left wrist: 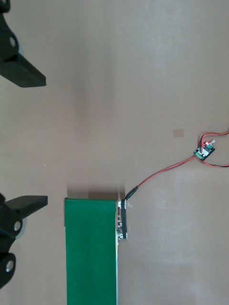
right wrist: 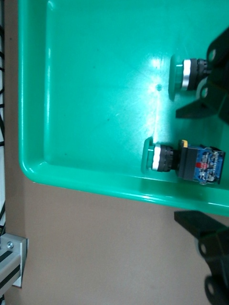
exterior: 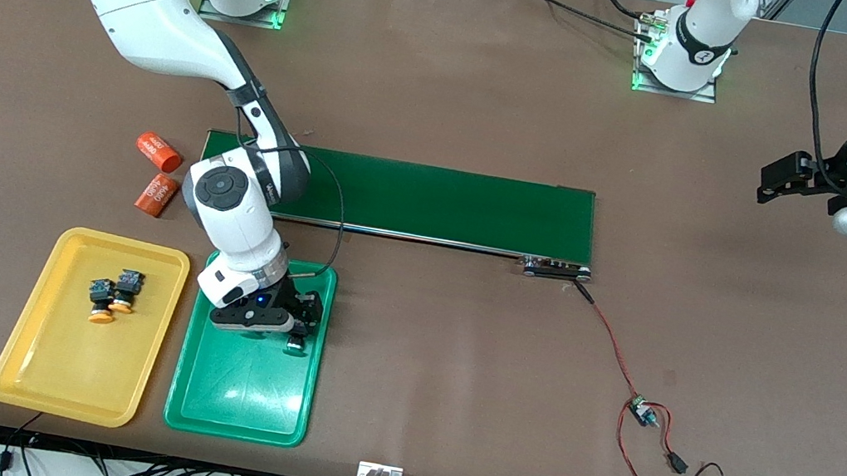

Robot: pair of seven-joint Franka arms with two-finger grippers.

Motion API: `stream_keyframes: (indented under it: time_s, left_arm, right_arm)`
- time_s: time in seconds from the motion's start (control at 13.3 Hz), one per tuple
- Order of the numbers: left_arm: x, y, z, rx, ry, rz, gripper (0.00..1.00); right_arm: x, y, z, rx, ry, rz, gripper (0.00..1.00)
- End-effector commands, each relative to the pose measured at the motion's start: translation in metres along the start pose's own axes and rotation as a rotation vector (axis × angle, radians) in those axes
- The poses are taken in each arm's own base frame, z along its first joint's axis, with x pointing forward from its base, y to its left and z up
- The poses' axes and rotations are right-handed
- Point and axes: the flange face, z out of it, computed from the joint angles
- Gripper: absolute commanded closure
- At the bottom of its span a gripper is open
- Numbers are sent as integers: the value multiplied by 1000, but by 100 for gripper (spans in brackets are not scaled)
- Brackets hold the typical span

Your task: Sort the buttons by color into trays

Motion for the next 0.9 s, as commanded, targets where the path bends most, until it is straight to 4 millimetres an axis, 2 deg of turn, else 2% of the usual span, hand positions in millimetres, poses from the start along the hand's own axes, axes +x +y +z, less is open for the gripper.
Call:
stream_keyframes:
  time_s: [0.0,0.38,0.6,0.68,0.83]
  left_arm:
    - [2,0,-6,-31,-6,18,0]
    - [2,0,-6,-31,-6,18,0]
    - [2,0,-6,-31,-6,18,0]
    - [2,0,-6,-31,-6,18,0]
    - [2,0,-6,-31,-6,18,0]
  right_arm:
    - [13,1,-27,-29,5,-17,0]
    - [33,15,-101,-175,-100,-10,0]
    - [41,31,-163,-234,-194,18,0]
    - [44,41,-188,-217,-234,33,0]
    - [47,48,-236,-165,-292,64,0]
